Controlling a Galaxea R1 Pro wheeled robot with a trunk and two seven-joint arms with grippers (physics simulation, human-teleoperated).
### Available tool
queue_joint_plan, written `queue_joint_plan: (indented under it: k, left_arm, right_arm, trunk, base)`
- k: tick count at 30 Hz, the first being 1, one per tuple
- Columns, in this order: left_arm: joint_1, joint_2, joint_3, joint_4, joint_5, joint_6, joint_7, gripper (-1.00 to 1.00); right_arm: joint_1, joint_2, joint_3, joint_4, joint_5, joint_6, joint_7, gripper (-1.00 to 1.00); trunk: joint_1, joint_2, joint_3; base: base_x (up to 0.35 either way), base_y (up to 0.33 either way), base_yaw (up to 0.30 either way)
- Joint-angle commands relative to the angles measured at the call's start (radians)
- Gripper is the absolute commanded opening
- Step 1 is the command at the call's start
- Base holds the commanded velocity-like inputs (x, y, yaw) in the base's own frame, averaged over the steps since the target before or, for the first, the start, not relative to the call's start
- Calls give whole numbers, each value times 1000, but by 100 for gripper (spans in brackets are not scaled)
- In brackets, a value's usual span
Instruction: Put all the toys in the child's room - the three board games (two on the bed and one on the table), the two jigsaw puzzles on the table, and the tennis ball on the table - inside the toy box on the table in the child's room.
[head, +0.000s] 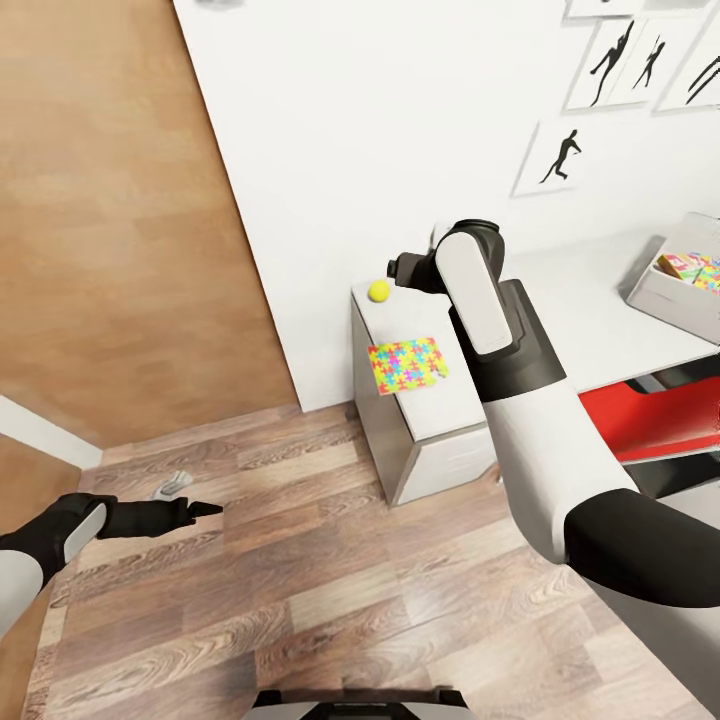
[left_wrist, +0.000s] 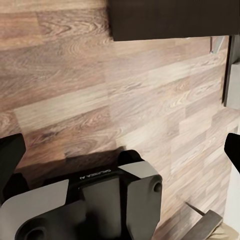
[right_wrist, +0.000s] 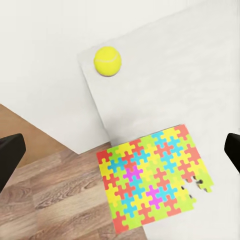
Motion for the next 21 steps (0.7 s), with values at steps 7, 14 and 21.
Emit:
queue_joint_plan:
  k: [7,14,21]
  left_arm:
    - [0,1,-6,-1,7,7,-1,100]
    - [0,1,-6,-1,7,7,-1,100]
    - [0,1,-6,-1,6,7,-1,100]
  right_arm:
    - [-1,0,2,0,-7,2,-11,100]
    - [11,0,3,-4,-8,0,-12,100]
    - [14,0,3,-3,-9,-5,-12,100]
  trunk:
    - [1,-2,10]
    - [1,-2,22]
    - [1,-2,34]
  base:
    - [0,0,-48]
    - [0,0,-6]
    - [0,0,0]
